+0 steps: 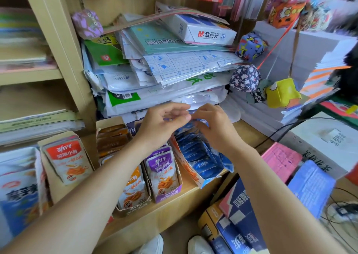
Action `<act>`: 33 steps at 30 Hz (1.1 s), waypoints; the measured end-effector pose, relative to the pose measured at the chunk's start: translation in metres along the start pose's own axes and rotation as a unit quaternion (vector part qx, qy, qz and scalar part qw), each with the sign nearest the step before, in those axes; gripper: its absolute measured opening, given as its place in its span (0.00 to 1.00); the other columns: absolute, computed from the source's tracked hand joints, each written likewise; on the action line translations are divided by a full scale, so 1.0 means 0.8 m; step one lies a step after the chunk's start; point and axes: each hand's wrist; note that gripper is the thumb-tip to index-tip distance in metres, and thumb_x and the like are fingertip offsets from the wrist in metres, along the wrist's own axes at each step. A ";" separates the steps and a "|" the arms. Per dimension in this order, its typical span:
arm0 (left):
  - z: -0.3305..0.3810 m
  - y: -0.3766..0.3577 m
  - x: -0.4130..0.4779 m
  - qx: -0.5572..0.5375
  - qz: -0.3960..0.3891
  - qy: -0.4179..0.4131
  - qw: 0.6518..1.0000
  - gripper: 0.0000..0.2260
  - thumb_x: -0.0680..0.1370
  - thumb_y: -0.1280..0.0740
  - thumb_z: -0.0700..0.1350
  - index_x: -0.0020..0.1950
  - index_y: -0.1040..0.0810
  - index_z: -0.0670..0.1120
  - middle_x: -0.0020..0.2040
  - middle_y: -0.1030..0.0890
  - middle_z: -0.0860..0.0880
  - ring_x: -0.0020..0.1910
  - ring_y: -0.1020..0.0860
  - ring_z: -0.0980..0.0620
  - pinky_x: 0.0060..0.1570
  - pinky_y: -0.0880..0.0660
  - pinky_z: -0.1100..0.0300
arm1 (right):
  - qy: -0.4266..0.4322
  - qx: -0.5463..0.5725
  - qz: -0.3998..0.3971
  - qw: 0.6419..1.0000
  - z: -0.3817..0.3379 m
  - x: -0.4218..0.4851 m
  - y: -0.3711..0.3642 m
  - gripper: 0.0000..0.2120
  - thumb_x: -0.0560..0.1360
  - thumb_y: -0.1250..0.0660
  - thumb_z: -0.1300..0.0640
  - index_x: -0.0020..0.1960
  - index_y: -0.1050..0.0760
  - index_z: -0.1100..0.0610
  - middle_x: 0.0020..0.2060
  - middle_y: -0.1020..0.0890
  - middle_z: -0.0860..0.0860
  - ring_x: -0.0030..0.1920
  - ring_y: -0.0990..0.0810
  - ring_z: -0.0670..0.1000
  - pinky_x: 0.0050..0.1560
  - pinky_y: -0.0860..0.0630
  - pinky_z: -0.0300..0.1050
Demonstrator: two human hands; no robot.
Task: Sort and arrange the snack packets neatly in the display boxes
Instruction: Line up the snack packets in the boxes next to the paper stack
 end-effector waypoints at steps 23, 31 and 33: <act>-0.029 -0.024 0.013 0.344 0.020 -0.059 0.937 0.09 0.77 0.28 0.48 0.57 0.14 0.53 0.51 0.16 0.52 0.53 0.26 0.46 0.51 0.28 0.53 | -0.217 0.152 0.114 0.957 0.026 -0.035 0.049 0.12 0.78 0.30 0.56 0.36 0.20 0.56 0.23 0.25 0.46 0.25 0.34 0.46 0.28 0.36 0.42; -0.002 -0.044 0.001 0.063 -0.080 0.063 0.993 0.23 0.74 0.23 0.50 0.68 0.24 0.53 0.53 0.15 0.54 0.50 0.17 0.60 0.55 0.22 0.60 | -0.246 0.406 0.172 0.863 0.023 -0.037 0.054 0.08 0.78 0.29 0.60 0.42 0.21 0.63 0.33 0.17 0.53 0.34 0.19 0.49 0.37 0.19 0.44; 0.000 -0.046 -0.002 0.026 -0.062 0.069 0.995 0.15 0.73 0.22 0.44 0.59 0.20 0.48 0.45 0.13 0.51 0.45 0.15 0.55 0.53 0.20 0.53 | -0.262 0.478 0.159 0.823 0.018 -0.036 0.050 0.03 0.78 0.30 0.62 0.48 0.20 0.62 0.37 0.14 0.52 0.38 0.15 0.50 0.40 0.18 0.42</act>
Point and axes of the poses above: each hand's wrist, its own x-axis towards the middle knuckle, its own y-axis out of the back of the hand, z = x × y
